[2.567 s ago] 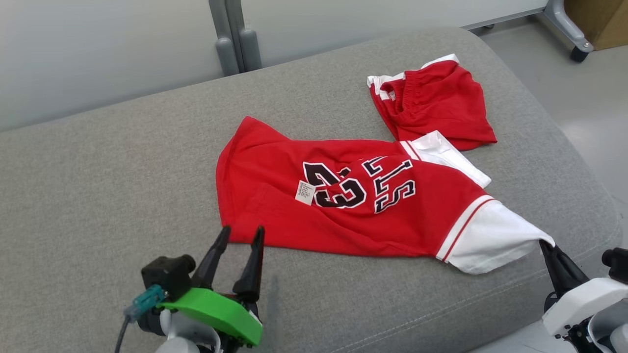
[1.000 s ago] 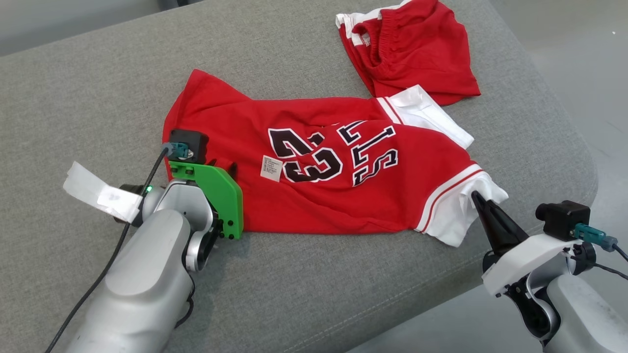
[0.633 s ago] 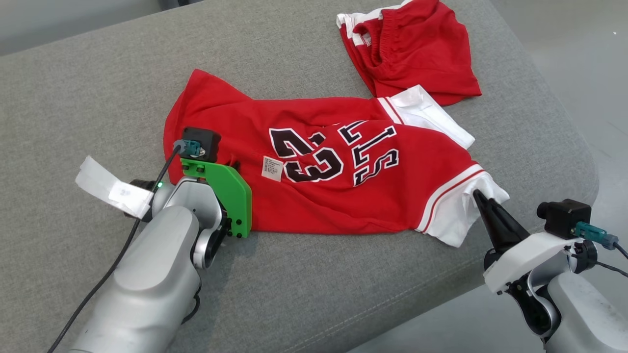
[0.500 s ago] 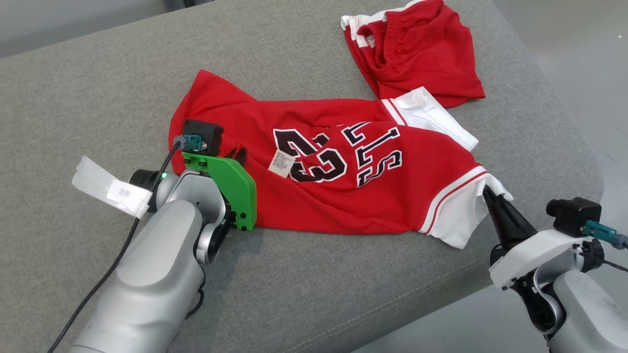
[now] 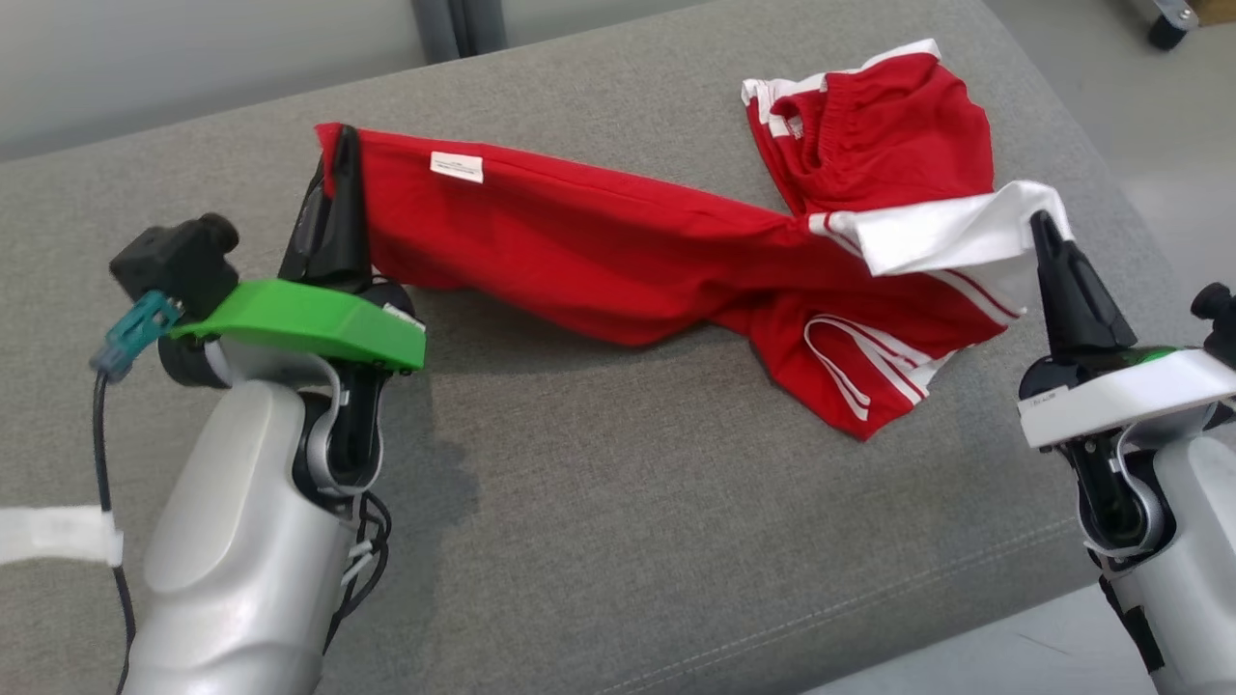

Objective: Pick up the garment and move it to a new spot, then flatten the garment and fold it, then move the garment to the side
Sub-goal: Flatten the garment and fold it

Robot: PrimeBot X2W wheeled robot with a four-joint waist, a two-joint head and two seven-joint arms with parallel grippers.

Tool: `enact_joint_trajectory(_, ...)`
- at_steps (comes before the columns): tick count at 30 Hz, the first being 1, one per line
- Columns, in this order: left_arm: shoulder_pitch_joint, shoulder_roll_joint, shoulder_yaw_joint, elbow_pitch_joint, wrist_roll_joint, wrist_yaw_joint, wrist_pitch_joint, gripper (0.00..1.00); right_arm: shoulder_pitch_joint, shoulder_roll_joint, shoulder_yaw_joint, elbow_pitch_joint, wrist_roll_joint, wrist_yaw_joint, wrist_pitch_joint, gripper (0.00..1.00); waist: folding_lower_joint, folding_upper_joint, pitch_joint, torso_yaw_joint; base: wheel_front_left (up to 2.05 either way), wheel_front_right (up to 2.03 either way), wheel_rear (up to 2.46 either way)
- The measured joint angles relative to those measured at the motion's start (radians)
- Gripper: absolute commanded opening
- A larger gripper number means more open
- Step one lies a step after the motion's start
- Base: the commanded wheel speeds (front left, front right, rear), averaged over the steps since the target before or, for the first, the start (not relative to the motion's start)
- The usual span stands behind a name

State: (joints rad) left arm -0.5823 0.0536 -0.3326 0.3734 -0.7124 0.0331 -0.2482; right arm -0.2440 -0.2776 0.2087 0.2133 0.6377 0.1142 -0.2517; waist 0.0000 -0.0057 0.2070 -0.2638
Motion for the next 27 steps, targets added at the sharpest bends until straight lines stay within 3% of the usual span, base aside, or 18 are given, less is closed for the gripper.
enact_joint_trajectory(3, 0.063, 0.004, 0.046, -0.042, -0.025, -0.011, -0.061, 0.00, -0.018, -0.002, -0.028, -0.061, 0.009, 0.000, 0.000, 0.00, 0.0000, 0.0000, -0.027, 0.022, 0.00, 0.00, 0.00)
enact_joint_trajectory(12, 0.185, 0.037, 0.156, -0.258, -0.039, -0.033, -0.016, 0.00, -0.053, 0.007, -0.105, -0.298, 0.009, 0.009, -0.003, 0.00, 0.0000, 0.0000, -0.127, 0.084, 0.00, 0.00, 0.00)
enact_joint_trajectory(18, 0.216, 0.078, 0.303, -0.585, 0.024, -0.031, -0.012, 0.00, -0.053, 0.015, -0.137, -0.536, 0.009, 0.009, -0.003, 0.00, 0.0000, 0.0000, -0.207, 0.112, 0.00, 0.00, 0.00)
enact_joint_trajectory(22, 0.225, 0.097, 0.276, -0.691, 0.041, -0.031, -0.012, 0.00, -0.053, -0.005, -0.137, -0.637, 0.029, 0.009, -0.004, 0.00, -0.0001, 0.0000, -0.236, 0.120, 0.00, 0.00, 0.00)
enact_joint_trajectory(27, 0.273, 0.116, 0.224, -0.706, 0.036, -0.028, 0.032, 0.00, -0.049, -0.012, -0.094, -0.654, 0.063, 0.009, 0.009, 0.00, -0.0001, 0.0000, -0.236, 0.128, 0.00, 0.00, 0.00)
